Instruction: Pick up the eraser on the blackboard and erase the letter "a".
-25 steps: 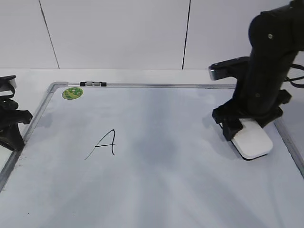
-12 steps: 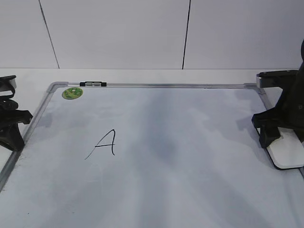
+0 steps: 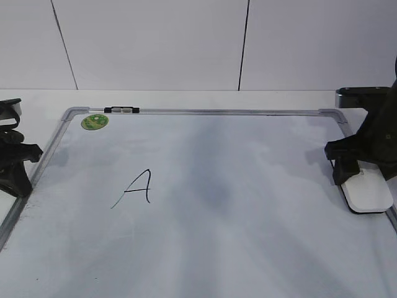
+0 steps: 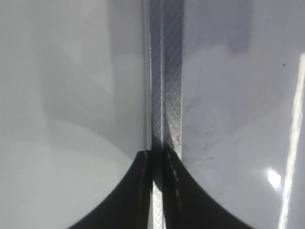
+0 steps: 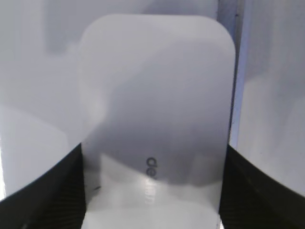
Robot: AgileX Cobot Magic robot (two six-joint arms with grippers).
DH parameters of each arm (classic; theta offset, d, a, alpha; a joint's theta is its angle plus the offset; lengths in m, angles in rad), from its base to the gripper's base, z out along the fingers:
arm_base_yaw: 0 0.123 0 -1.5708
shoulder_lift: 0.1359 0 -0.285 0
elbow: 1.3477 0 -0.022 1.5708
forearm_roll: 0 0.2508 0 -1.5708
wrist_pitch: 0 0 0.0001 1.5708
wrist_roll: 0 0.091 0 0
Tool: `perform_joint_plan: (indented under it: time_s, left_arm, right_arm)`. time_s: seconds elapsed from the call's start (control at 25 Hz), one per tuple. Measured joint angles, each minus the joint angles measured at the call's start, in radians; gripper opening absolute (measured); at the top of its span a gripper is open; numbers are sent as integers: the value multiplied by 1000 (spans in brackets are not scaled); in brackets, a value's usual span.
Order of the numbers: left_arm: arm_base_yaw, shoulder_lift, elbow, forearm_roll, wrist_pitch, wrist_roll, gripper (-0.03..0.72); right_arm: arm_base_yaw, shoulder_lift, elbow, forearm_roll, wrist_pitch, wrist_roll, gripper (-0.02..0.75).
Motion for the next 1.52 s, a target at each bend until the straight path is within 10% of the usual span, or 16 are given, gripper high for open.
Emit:
perform_joint_plan:
  time_s: [0.92, 1.52]
  left_arm:
    - [0, 0, 0, 0, 0, 0, 35]
    - [0, 0, 0, 0, 0, 0, 36]
  right_arm:
    - [0, 32, -4, 8, 38, 20, 646]
    - [0, 19, -196, 8, 340, 21, 651]
